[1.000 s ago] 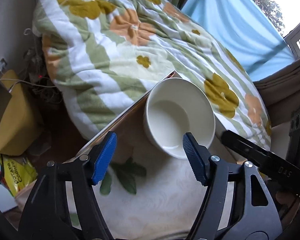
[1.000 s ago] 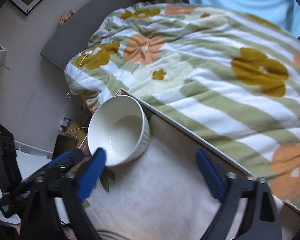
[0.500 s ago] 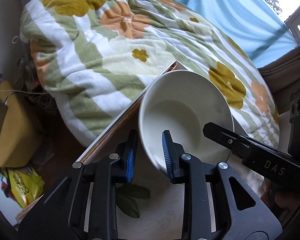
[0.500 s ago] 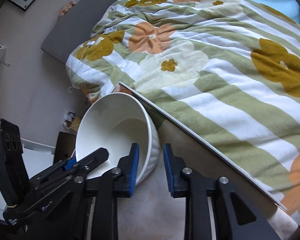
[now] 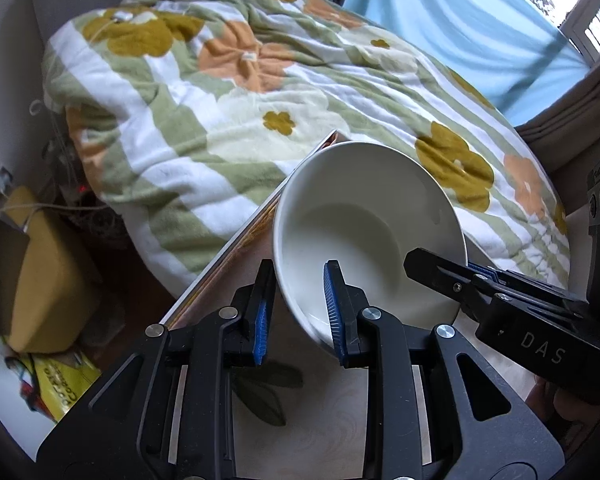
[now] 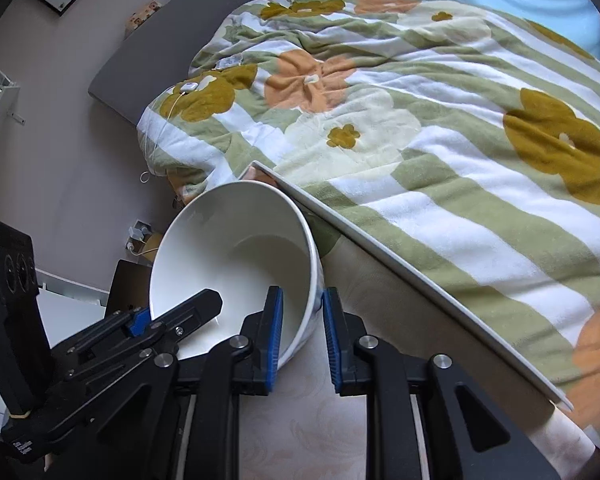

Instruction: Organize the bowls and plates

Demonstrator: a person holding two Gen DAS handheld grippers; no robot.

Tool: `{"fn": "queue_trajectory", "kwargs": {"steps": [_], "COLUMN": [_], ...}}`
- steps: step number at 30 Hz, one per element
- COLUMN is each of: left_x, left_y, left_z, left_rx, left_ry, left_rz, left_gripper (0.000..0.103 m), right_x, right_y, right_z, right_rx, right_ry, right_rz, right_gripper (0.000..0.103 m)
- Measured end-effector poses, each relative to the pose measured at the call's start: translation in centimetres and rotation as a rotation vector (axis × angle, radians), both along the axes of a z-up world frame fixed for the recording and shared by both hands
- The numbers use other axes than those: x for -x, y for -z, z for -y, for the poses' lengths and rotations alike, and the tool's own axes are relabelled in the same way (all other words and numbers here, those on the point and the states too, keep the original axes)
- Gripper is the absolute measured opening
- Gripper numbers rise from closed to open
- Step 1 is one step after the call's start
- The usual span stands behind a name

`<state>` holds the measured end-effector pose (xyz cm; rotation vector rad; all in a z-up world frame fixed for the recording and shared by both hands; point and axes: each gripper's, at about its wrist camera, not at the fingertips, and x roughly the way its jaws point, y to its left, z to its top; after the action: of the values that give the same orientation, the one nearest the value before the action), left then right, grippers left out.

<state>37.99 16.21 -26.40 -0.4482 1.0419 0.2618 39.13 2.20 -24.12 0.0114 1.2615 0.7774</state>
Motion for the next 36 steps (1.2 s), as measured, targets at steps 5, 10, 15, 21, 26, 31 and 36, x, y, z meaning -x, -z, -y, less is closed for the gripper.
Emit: {"fn": "queue_trajectory", "kwargs": {"steps": [5, 10, 15, 21, 26, 31, 36], "left_x": [1.4, 3.5, 6.7, 11.0, 14.3, 17.3, 19.6], "left_y": [-3.1, -6.7, -10.3, -14.2, -15.8, -15.8, -14.1], "left_z": [1.1, 3.8, 8.0, 14.5, 20.3, 26.4, 32.6], "left_rx": [-0.037, -0.057, -0.063, -0.066, -0.055, -0.034, -0.012], "left_ry": [0.030, 0.083, 0.151, 0.252, 0.356, 0.452, 0.559], "left_rz": [0.042, 0.076, 0.110, 0.156, 0.181, 0.179, 0.132], "left_gripper": [0.022, 0.022, 0.022, 0.022, 0.022, 0.022, 0.022], "right_x": [1.3, 3.7, 7.5, 13.0, 17.5, 21.7, 25.8], "right_y": [-2.2, -5.6, -9.4, -13.2, -15.0, -15.4, -14.2], "right_z": [1.2, 3.7, 8.0, 14.4, 20.3, 26.0, 31.4], "right_rx": [-0.024, -0.045, -0.053, -0.055, -0.060, -0.040, -0.008], "right_ry": [0.018, 0.062, 0.136, 0.231, 0.319, 0.409, 0.489], "right_rz": [0.031, 0.073, 0.099, 0.134, 0.160, 0.165, 0.154], "right_gripper": [0.018, 0.018, 0.018, 0.018, 0.018, 0.018, 0.018]}}
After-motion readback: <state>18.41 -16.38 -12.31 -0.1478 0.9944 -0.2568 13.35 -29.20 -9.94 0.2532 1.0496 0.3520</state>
